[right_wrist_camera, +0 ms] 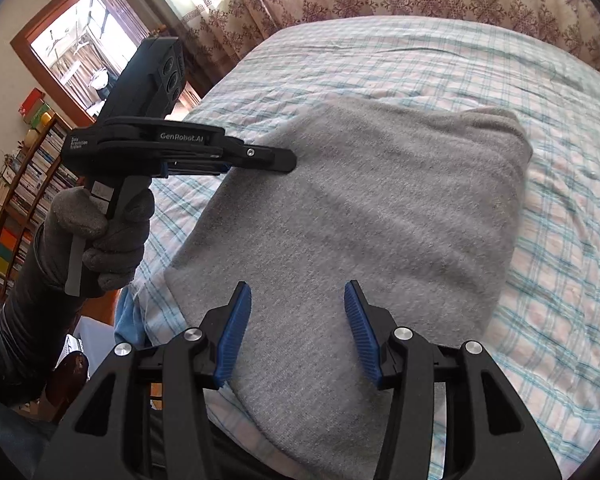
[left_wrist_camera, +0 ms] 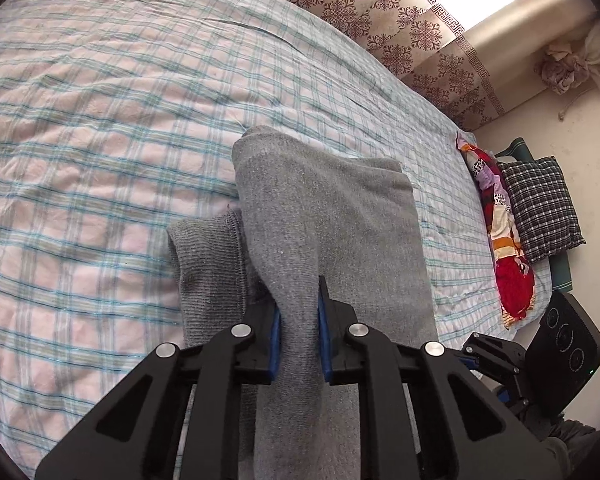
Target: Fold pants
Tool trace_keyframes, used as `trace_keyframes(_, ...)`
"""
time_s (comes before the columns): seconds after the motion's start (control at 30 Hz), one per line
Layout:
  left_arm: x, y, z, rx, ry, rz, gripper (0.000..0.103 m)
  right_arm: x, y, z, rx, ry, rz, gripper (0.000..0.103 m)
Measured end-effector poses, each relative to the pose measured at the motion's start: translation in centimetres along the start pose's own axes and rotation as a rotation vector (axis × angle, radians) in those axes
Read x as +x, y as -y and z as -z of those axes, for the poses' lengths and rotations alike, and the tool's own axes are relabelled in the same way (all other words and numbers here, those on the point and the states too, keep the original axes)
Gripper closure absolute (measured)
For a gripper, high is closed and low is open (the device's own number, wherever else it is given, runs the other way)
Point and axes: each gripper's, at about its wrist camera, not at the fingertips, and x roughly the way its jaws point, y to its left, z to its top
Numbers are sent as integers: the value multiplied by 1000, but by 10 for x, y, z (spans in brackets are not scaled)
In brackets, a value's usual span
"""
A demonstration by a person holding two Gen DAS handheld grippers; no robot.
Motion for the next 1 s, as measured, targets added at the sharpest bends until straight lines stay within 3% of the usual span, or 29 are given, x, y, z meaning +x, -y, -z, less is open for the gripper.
trace_keyframes(0.07,-8,-2,0,6,13,-19,88,-16,7,-4,20,47,19,53)
trace_keyframes(0.17,-8,-11,2,2,1,-47,88,-31,23,-5,40,90,114,53)
trace_keyframes(0.33,9,-16,9,19,-14,-122,86,-7,44,6,86,15,144,53)
trace_keyframes(0.43,13,-16,10,28,-17,-155,78,13,42,15,66,-32,179,52)
trace_keyframes(0.5,10,-17,9,22,-10,-189,56,13,41,15,50,-29,183,51)
trace_keyframes(0.57,1,-16,8,30,15,-253,46,6,43,13,47,-23,179,52)
trace_keyframes(0.67,-16,-5,10,69,53,-304,46,-14,42,14,32,-8,178,52)
trace_keyframes(0.87,-34,40,26,174,83,-264,41,-33,35,32,-11,-81,92,52)
trace_keyframes(1.0,-13,62,45,222,23,-218,40,-20,24,47,-68,-141,114,52)
